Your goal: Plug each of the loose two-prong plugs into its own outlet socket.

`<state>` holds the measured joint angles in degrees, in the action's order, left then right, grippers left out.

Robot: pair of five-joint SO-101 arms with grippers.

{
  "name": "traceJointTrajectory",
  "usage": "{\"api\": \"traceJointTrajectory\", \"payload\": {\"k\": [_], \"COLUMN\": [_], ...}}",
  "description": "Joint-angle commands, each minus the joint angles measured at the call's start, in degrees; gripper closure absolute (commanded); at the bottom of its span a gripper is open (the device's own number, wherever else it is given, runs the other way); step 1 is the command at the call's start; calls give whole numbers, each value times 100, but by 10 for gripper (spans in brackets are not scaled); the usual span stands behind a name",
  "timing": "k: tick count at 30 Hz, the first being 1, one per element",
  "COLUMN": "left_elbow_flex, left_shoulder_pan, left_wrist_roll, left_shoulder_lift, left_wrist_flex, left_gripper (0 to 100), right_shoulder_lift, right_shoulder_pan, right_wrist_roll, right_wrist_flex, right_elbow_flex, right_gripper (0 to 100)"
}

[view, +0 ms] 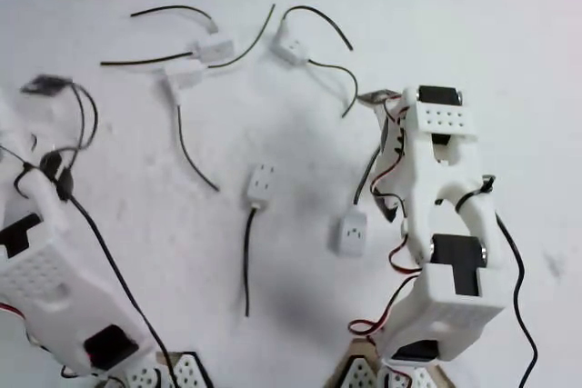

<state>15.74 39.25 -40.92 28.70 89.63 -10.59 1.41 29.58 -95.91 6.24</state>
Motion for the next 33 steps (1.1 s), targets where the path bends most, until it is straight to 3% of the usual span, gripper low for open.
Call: {"api": "traceJointTrajectory", "payload": {"k": [1, 5, 13, 21, 28, 33], "left_elbow_flex": [1345, 2277, 2321, 624, 158, 149], "left_shoulder_pan": [-374, -796, -1560, -2985, -4004, -5015], "left_wrist_roll": [914, 1714, 2998, 4914, 6998, 7165], "left_shoulder_lift": [-48, -180, -1710, -3213, -3512, -3530], "left_wrist_flex": [870, 1292, 1284, 1222, 246, 132], "left_gripper": [976, 976, 976, 976, 976, 976], "right_shoulder_lift": [242, 242, 242, 242, 286, 295], "right_shoulder_pan": [-4, -4, -4, -4, -101, -92], "right_wrist_roll": [0, 0, -9, -18, -510, -527], "right_wrist_flex": [-48, -48, -13, -40, -84, -207], "right_elbow_flex": [-18, -18, -18, -18, -9, -18], "right_gripper": [689, 689, 689, 690, 690, 690]}}
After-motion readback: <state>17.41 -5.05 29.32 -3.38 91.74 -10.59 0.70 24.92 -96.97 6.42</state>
